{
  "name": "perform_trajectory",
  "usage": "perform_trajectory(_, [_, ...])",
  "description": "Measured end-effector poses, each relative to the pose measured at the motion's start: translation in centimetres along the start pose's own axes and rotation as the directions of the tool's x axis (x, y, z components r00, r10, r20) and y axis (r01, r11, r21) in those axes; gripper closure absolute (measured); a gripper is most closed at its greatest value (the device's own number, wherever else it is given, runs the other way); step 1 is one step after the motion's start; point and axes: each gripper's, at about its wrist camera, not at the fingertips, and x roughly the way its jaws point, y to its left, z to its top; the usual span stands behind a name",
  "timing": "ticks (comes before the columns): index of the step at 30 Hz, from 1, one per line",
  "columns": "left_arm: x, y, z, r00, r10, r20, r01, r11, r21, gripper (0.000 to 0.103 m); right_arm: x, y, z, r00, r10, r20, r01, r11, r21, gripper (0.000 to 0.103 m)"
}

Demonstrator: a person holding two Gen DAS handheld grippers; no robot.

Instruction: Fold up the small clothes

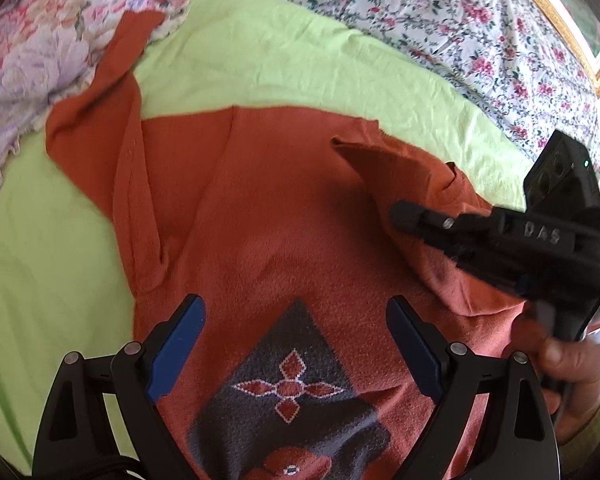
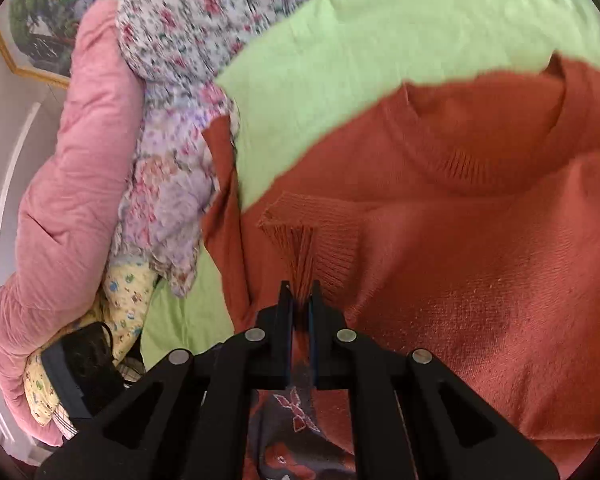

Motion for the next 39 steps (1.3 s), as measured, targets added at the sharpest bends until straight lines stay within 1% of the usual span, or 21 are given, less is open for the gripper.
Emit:
perform_trajectory(6, [2.6,-0.2,0.7,0.998,-0.039,-0.049,0.037,0.999,-0.039,0.011,1.6,-2.7,-0.8,0.996,0.003,-0.088,0.006,0.995,0.103,0.087])
perform_trajectory(9, [4.6,-0.7,1.3,0.993,-0.071,-0.091,0.066,0.996,-0.062,0.011,-0.7,-3.0,-1.1,0.999,0.008,-0.043,-0.004,0.995,0.103,0.084])
perform_trajectory(11, [6.2,-1.0,1.7,0.990,-0.079,-0.118,0.070,0.994,-0.081,0.011,-2.8,-3.3,-1.3,1.000,-0.005,-0.001,0.005,0.995,0.099,0.075])
perform_trajectory(12, [6.9,-1.1,1.9,0.989,-0.078,-0.129,0.067,0.994,-0.090,0.011,-3.8,-3.4,-1.6,1.000,-0.017,0.019,0.015,0.995,0.097,0.074])
perform_trajectory(15, [8.2,-1.7,2.7,0.993,-0.066,-0.097,0.055,0.993,-0.108,0.012,-7.0,-4.5,-2.6,0.996,-0.055,0.064,0.048,0.992,0.113,0.074])
perform_trajectory(17, [8.4,-2.5,3.4,0.993,-0.102,-0.056,0.096,0.991,-0.097,0.035,-9.0,-5.5,-3.6,0.992,-0.090,0.093,0.077,0.988,0.138,0.074])
perform_trajectory(18, [8.6,-2.9,3.6,0.992,-0.115,-0.055,0.110,0.990,-0.086,0.058,-9.7,-5.9,-4.1,0.989,-0.107,0.106,0.091,0.985,0.150,0.074])
perform_trajectory(19, [8.9,-3.3,3.9,0.987,-0.148,-0.060,0.144,0.987,-0.073,0.101,-10.5,-6.3,-4.6,0.988,-0.097,0.122,0.077,0.984,0.161,0.074])
perform_trajectory(20, [9.1,-3.9,4.0,0.974,-0.210,-0.083,0.205,0.977,-0.059,0.096,-11.2,-6.8,-5.0,0.985,-0.111,0.135,0.086,0.981,0.176,0.074])
perform_trajectory(21, [8.7,-4.2,4.0,0.973,-0.218,-0.076,0.215,0.975,-0.049,0.098,-11.9,-7.3,-5.3,0.981,-0.126,0.148,0.096,0.976,0.194,0.074])
perform_trajectory(23, [6.2,-5.1,4.1,0.975,-0.221,-0.018,0.222,0.975,0.011,0.099,-13.3,-8.1,-5.7,0.974,-0.148,0.169,0.108,0.969,0.223,0.074])
perform_trajectory(24, [3.8,-4.8,4.1,0.969,-0.244,0.046,0.243,0.970,0.026,0.099,-13.9,-8.3,-5.7,0.971,-0.159,0.178,0.117,0.967,0.226,0.074])
perform_trajectory(25, [2.4,-4.2,4.0,0.964,-0.254,0.077,0.252,0.967,0.025,0.099,-14.7,-8.4,-5.7,0.966,-0.175,0.191,0.132,0.966,0.221,0.074])
perform_trajectory(27, [1.3,-2.6,3.8,0.970,-0.220,0.104,0.218,0.976,0.025,0.099,-17.0,-8.7,-5.5,0.945,-0.227,0.236,0.179,0.962,0.208,0.074])
perform_trajectory(28, [2.1,-1.1,3.5,0.982,-0.173,0.075,0.172,0.985,0.022,0.099,-18.1,-8.9,-5.3,0.931,-0.258,0.258,0.208,0.956,0.207,0.069])
perform_trajectory(29, [3.0,-0.3,3.2,0.988,-0.152,0.042,0.151,0.988,0.007,0.099,-19.1,-9.4,-5.1,0.916,-0.291,0.278,0.237,0.948,0.212,0.060])
perform_trajectory(30, [3.8,0.6,3.0,0.990,-0.138,0.015,0.138,0.990,-0.013,0.099,-19.9,-10.0,-4.8,0.901,-0.320,0.293,0.261,0.939,0.223,0.057])
perform_trajectory(32, [4.2,1.8,2.4,0.991,-0.133,-0.001,0.132,0.990,-0.044,0.099,-21.0,-11.4,-4.1,0.880,-0.364,0.306,0.292,0.921,0.257,0.056])
perform_trajectory(35, [3.8,1.2,1.8,0.992,-0.121,0.025,0.122,0.992,-0.031,0.099,-21.6,-12.9,-2.7,0.851,-0.430,0.303,0.352,0.894,0.278,0.055])
perform_trajectory(37, [3.9,1.3,1.9,0.994,-0.105,0.019,0.106,0.994,-0.039,0.099,-21.3,-13.9,-1.4,0.839,-0.460,0.291,0.388,0.880,0.274,0.054])
perform_trajectory(39, [3.7,1.6,1.8,0.995,-0.096,0.015,0.097,0.994,-0.047,0.099,-20.8,-15.4,0.0,0.841,-0.475,0.261,0.408,0.872,0.270,0.054])
